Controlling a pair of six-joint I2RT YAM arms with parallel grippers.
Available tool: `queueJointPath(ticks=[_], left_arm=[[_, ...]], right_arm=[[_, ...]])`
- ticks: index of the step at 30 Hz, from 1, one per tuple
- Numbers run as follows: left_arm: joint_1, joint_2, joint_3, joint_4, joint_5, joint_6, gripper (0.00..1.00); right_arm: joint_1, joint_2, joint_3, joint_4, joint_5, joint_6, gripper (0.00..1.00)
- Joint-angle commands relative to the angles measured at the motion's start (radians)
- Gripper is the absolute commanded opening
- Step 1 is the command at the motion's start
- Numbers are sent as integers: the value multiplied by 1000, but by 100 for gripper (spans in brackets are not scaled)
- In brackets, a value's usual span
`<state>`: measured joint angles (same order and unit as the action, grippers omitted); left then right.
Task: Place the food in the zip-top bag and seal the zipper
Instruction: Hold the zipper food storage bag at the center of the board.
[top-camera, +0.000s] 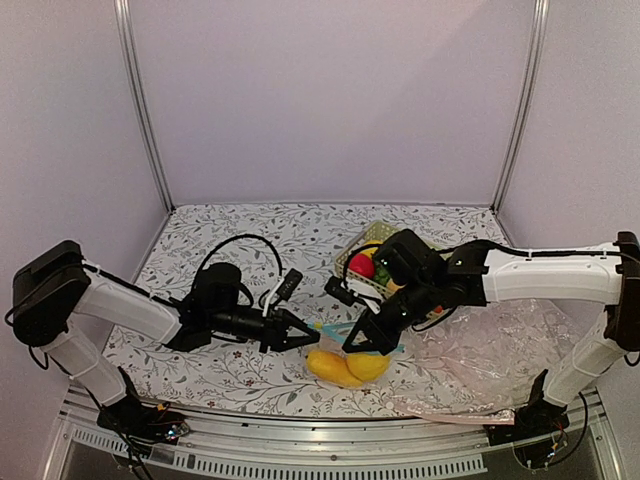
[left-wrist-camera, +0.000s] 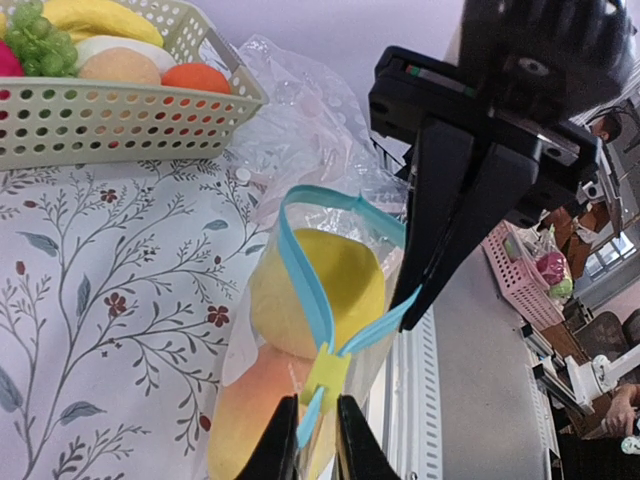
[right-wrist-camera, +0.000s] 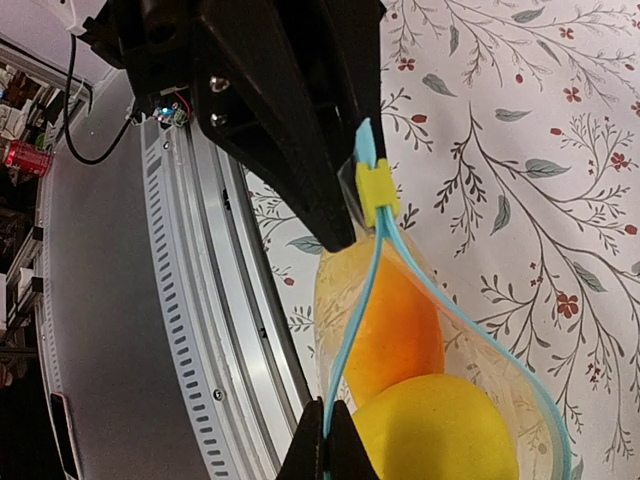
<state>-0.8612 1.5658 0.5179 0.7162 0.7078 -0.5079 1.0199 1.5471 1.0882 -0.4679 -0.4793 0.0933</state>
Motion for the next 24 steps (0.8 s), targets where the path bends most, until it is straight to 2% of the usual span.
queueJointPath(ticks=[1, 4, 9, 14, 17, 19, 21, 24], left_arm=[[11, -19, -27, 25, -2, -4, 15], [11, -29, -33, 19, -9, 1, 15], [11, -37, -29, 16, -12, 5, 2], [8, -46, -12, -10, 2, 27, 0], [-1, -77, -2, -70, -19, 61, 0], [-21, -105, 23, -191, -53, 122, 0], [-47, -129, 45, -267, -84, 164, 0], [-58, -150, 49, -280, -93, 168, 0]], right_arm=[[-5, -42, -14, 34, 2, 17, 0], [-6, -41, -15, 34, 1, 17, 0], [-6, -39, -16, 33, -10, 20, 0], [-6, -38, -20, 32, 16, 27, 1], [-19, -62, -22, 54, 22, 57, 27], [-28, -87, -22, 74, 18, 74, 43], [-36, -107, -17, 85, 15, 83, 52], [-37, -127, -4, 92, 21, 80, 62]])
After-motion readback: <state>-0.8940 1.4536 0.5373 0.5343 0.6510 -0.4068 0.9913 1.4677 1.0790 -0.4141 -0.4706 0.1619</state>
